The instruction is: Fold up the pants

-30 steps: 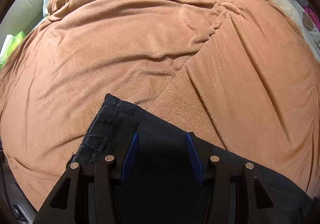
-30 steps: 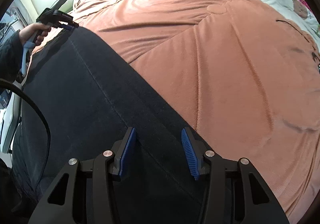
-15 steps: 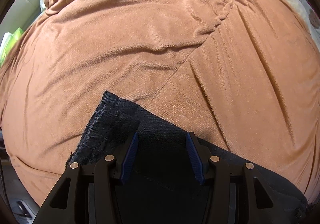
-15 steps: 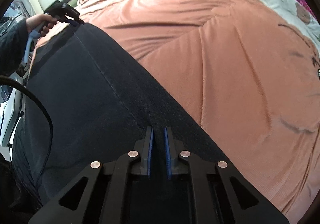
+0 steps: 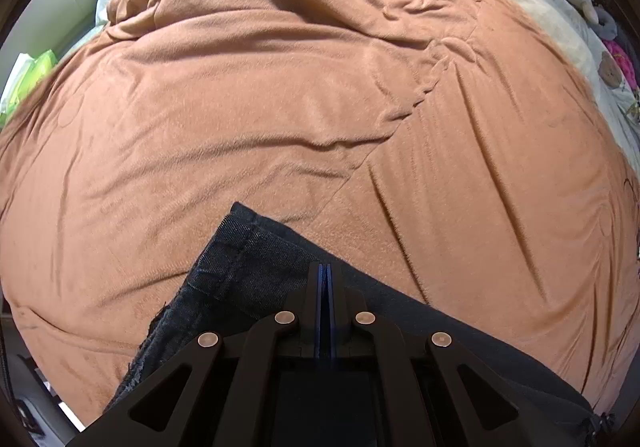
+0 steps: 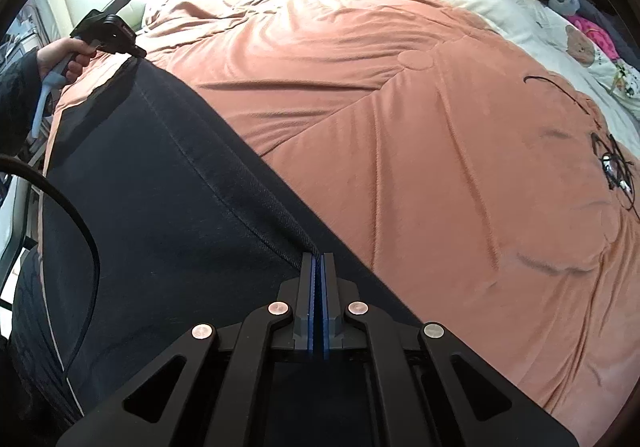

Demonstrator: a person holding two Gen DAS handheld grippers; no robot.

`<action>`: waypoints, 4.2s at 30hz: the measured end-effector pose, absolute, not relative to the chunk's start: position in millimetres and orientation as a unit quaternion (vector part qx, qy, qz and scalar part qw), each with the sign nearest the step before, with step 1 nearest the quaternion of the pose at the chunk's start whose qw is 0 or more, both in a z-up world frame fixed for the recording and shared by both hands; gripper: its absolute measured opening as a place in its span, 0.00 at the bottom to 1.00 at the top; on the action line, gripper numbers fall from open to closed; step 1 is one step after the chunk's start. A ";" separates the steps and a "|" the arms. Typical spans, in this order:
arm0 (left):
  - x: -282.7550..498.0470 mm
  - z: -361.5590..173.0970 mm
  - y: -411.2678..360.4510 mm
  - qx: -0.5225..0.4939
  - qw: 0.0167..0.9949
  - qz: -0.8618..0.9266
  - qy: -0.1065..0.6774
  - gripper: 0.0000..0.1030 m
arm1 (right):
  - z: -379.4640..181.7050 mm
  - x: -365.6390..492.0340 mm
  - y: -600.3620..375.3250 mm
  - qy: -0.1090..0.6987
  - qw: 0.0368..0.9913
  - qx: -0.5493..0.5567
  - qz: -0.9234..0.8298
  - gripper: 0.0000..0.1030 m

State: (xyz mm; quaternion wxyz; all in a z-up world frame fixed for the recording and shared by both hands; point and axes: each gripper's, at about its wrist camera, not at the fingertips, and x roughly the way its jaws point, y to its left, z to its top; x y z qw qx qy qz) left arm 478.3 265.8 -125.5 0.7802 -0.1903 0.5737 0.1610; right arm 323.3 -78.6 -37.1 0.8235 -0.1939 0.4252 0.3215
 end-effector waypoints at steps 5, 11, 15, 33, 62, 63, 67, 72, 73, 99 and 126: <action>481.3 -130.8 263.8 -0.195 0.783 0.158 0.568 0.02 | -36.9 329.8 -78.5 0.422 0.829 -0.191 0.314 0.00; 486.8 -137.6 263.4 -0.200 0.780 0.161 0.570 0.02 | -47.7 337.3 -73.7 0.429 0.828 -0.191 0.306 0.00; 494.9 -145.9 263.3 -0.200 0.780 0.162 0.571 0.02 | -56.6 346.8 -71.3 0.436 0.827 -0.184 0.303 0.00; 487.8 -133.2 261.9 -0.203 0.798 0.125 0.553 0.53 | -56.0 345.5 -73.5 0.456 0.836 -0.171 0.254 0.18; 299.0 -82.3 303.0 -0.213 0.841 0.069 0.493 0.57 | -4.8 183.8 -128.0 0.420 0.887 -0.040 0.189 0.60; 294.3 -83.8 304.6 -0.216 0.841 0.068 0.492 0.57 | -5.2 179.6 -128.1 0.419 0.888 -0.037 0.189 0.60; 275.6 -94.2 313.4 -0.231 0.836 0.064 0.494 0.57 | -8.9 161.7 -128.3 0.418 0.889 -0.029 0.183 0.60; 254.6 -105.5 322.8 -0.248 0.833 0.057 0.491 0.57 | -15.8 148.7 -127.5 0.420 0.889 -0.010 0.182 0.60; 251.0 -109.1 325.0 -0.254 0.832 0.051 0.490 0.57 | -17.7 147.0 -126.9 0.422 0.889 -0.007 0.181 0.60; 243.6 -160.3 362.7 -0.371 0.815 0.048 0.442 0.05 | -70.4 138.4 -118.8 0.455 0.870 0.086 0.170 0.60; 208.8 -162.8 381.6 -0.424 0.793 0.046 0.436 0.51 | -81.5 130.8 -114.8 0.458 0.866 0.100 0.177 0.60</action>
